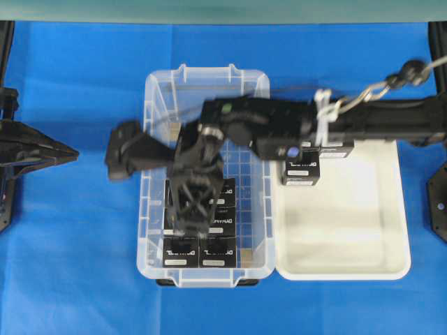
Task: Pick the box from inside the plastic case
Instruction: 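Carry the held black box right over the white tray, then lower the black box into the tray beside the other boxes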
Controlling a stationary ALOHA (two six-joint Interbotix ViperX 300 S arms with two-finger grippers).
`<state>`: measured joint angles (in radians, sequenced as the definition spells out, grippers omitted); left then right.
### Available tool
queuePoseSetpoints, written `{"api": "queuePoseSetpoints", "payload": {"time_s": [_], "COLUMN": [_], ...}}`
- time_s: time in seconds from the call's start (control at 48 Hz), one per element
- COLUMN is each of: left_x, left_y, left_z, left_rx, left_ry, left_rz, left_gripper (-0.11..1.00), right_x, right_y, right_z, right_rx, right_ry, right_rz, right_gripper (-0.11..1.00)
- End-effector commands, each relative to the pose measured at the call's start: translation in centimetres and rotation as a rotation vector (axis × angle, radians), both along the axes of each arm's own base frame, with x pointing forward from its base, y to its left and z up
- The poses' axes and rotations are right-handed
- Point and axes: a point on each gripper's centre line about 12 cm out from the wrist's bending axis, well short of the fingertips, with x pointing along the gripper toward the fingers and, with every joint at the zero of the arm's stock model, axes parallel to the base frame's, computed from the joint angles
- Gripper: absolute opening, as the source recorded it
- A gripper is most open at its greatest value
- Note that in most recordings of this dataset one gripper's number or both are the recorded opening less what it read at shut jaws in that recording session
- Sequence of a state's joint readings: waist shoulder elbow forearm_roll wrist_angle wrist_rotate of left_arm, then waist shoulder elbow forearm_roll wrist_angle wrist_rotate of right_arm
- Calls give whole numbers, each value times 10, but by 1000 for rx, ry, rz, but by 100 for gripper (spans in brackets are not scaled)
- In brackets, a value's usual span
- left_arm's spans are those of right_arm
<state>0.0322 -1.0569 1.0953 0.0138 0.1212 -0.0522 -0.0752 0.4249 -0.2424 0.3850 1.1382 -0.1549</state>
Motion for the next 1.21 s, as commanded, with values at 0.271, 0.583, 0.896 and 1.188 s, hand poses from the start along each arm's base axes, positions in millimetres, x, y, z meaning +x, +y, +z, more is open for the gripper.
{"api": "queuePoseSetpoints", "payload": {"time_s": [0.271,0.583,0.896,1.188], "left_x": [1,2,2,2], "left_y": [0,0,0,0], "left_z": [11,11,11,11], "left_rx": [6,4,4,4], "left_ry": [-29,-27,-27,-29], "left_rz": [0,0,0,0], "left_gripper": [-5,-5,-5,-5], "right_x": [-38,-107,-181,-240], "right_y": [-43,-28,-17,-14], "right_z": [131,189,172,104], "right_rx": [-21,-20,3,-27], "right_ry": [-158,-81,-36,-61], "right_rz": [-28,79,14,-95], "right_gripper": [69,69,69,69]}}
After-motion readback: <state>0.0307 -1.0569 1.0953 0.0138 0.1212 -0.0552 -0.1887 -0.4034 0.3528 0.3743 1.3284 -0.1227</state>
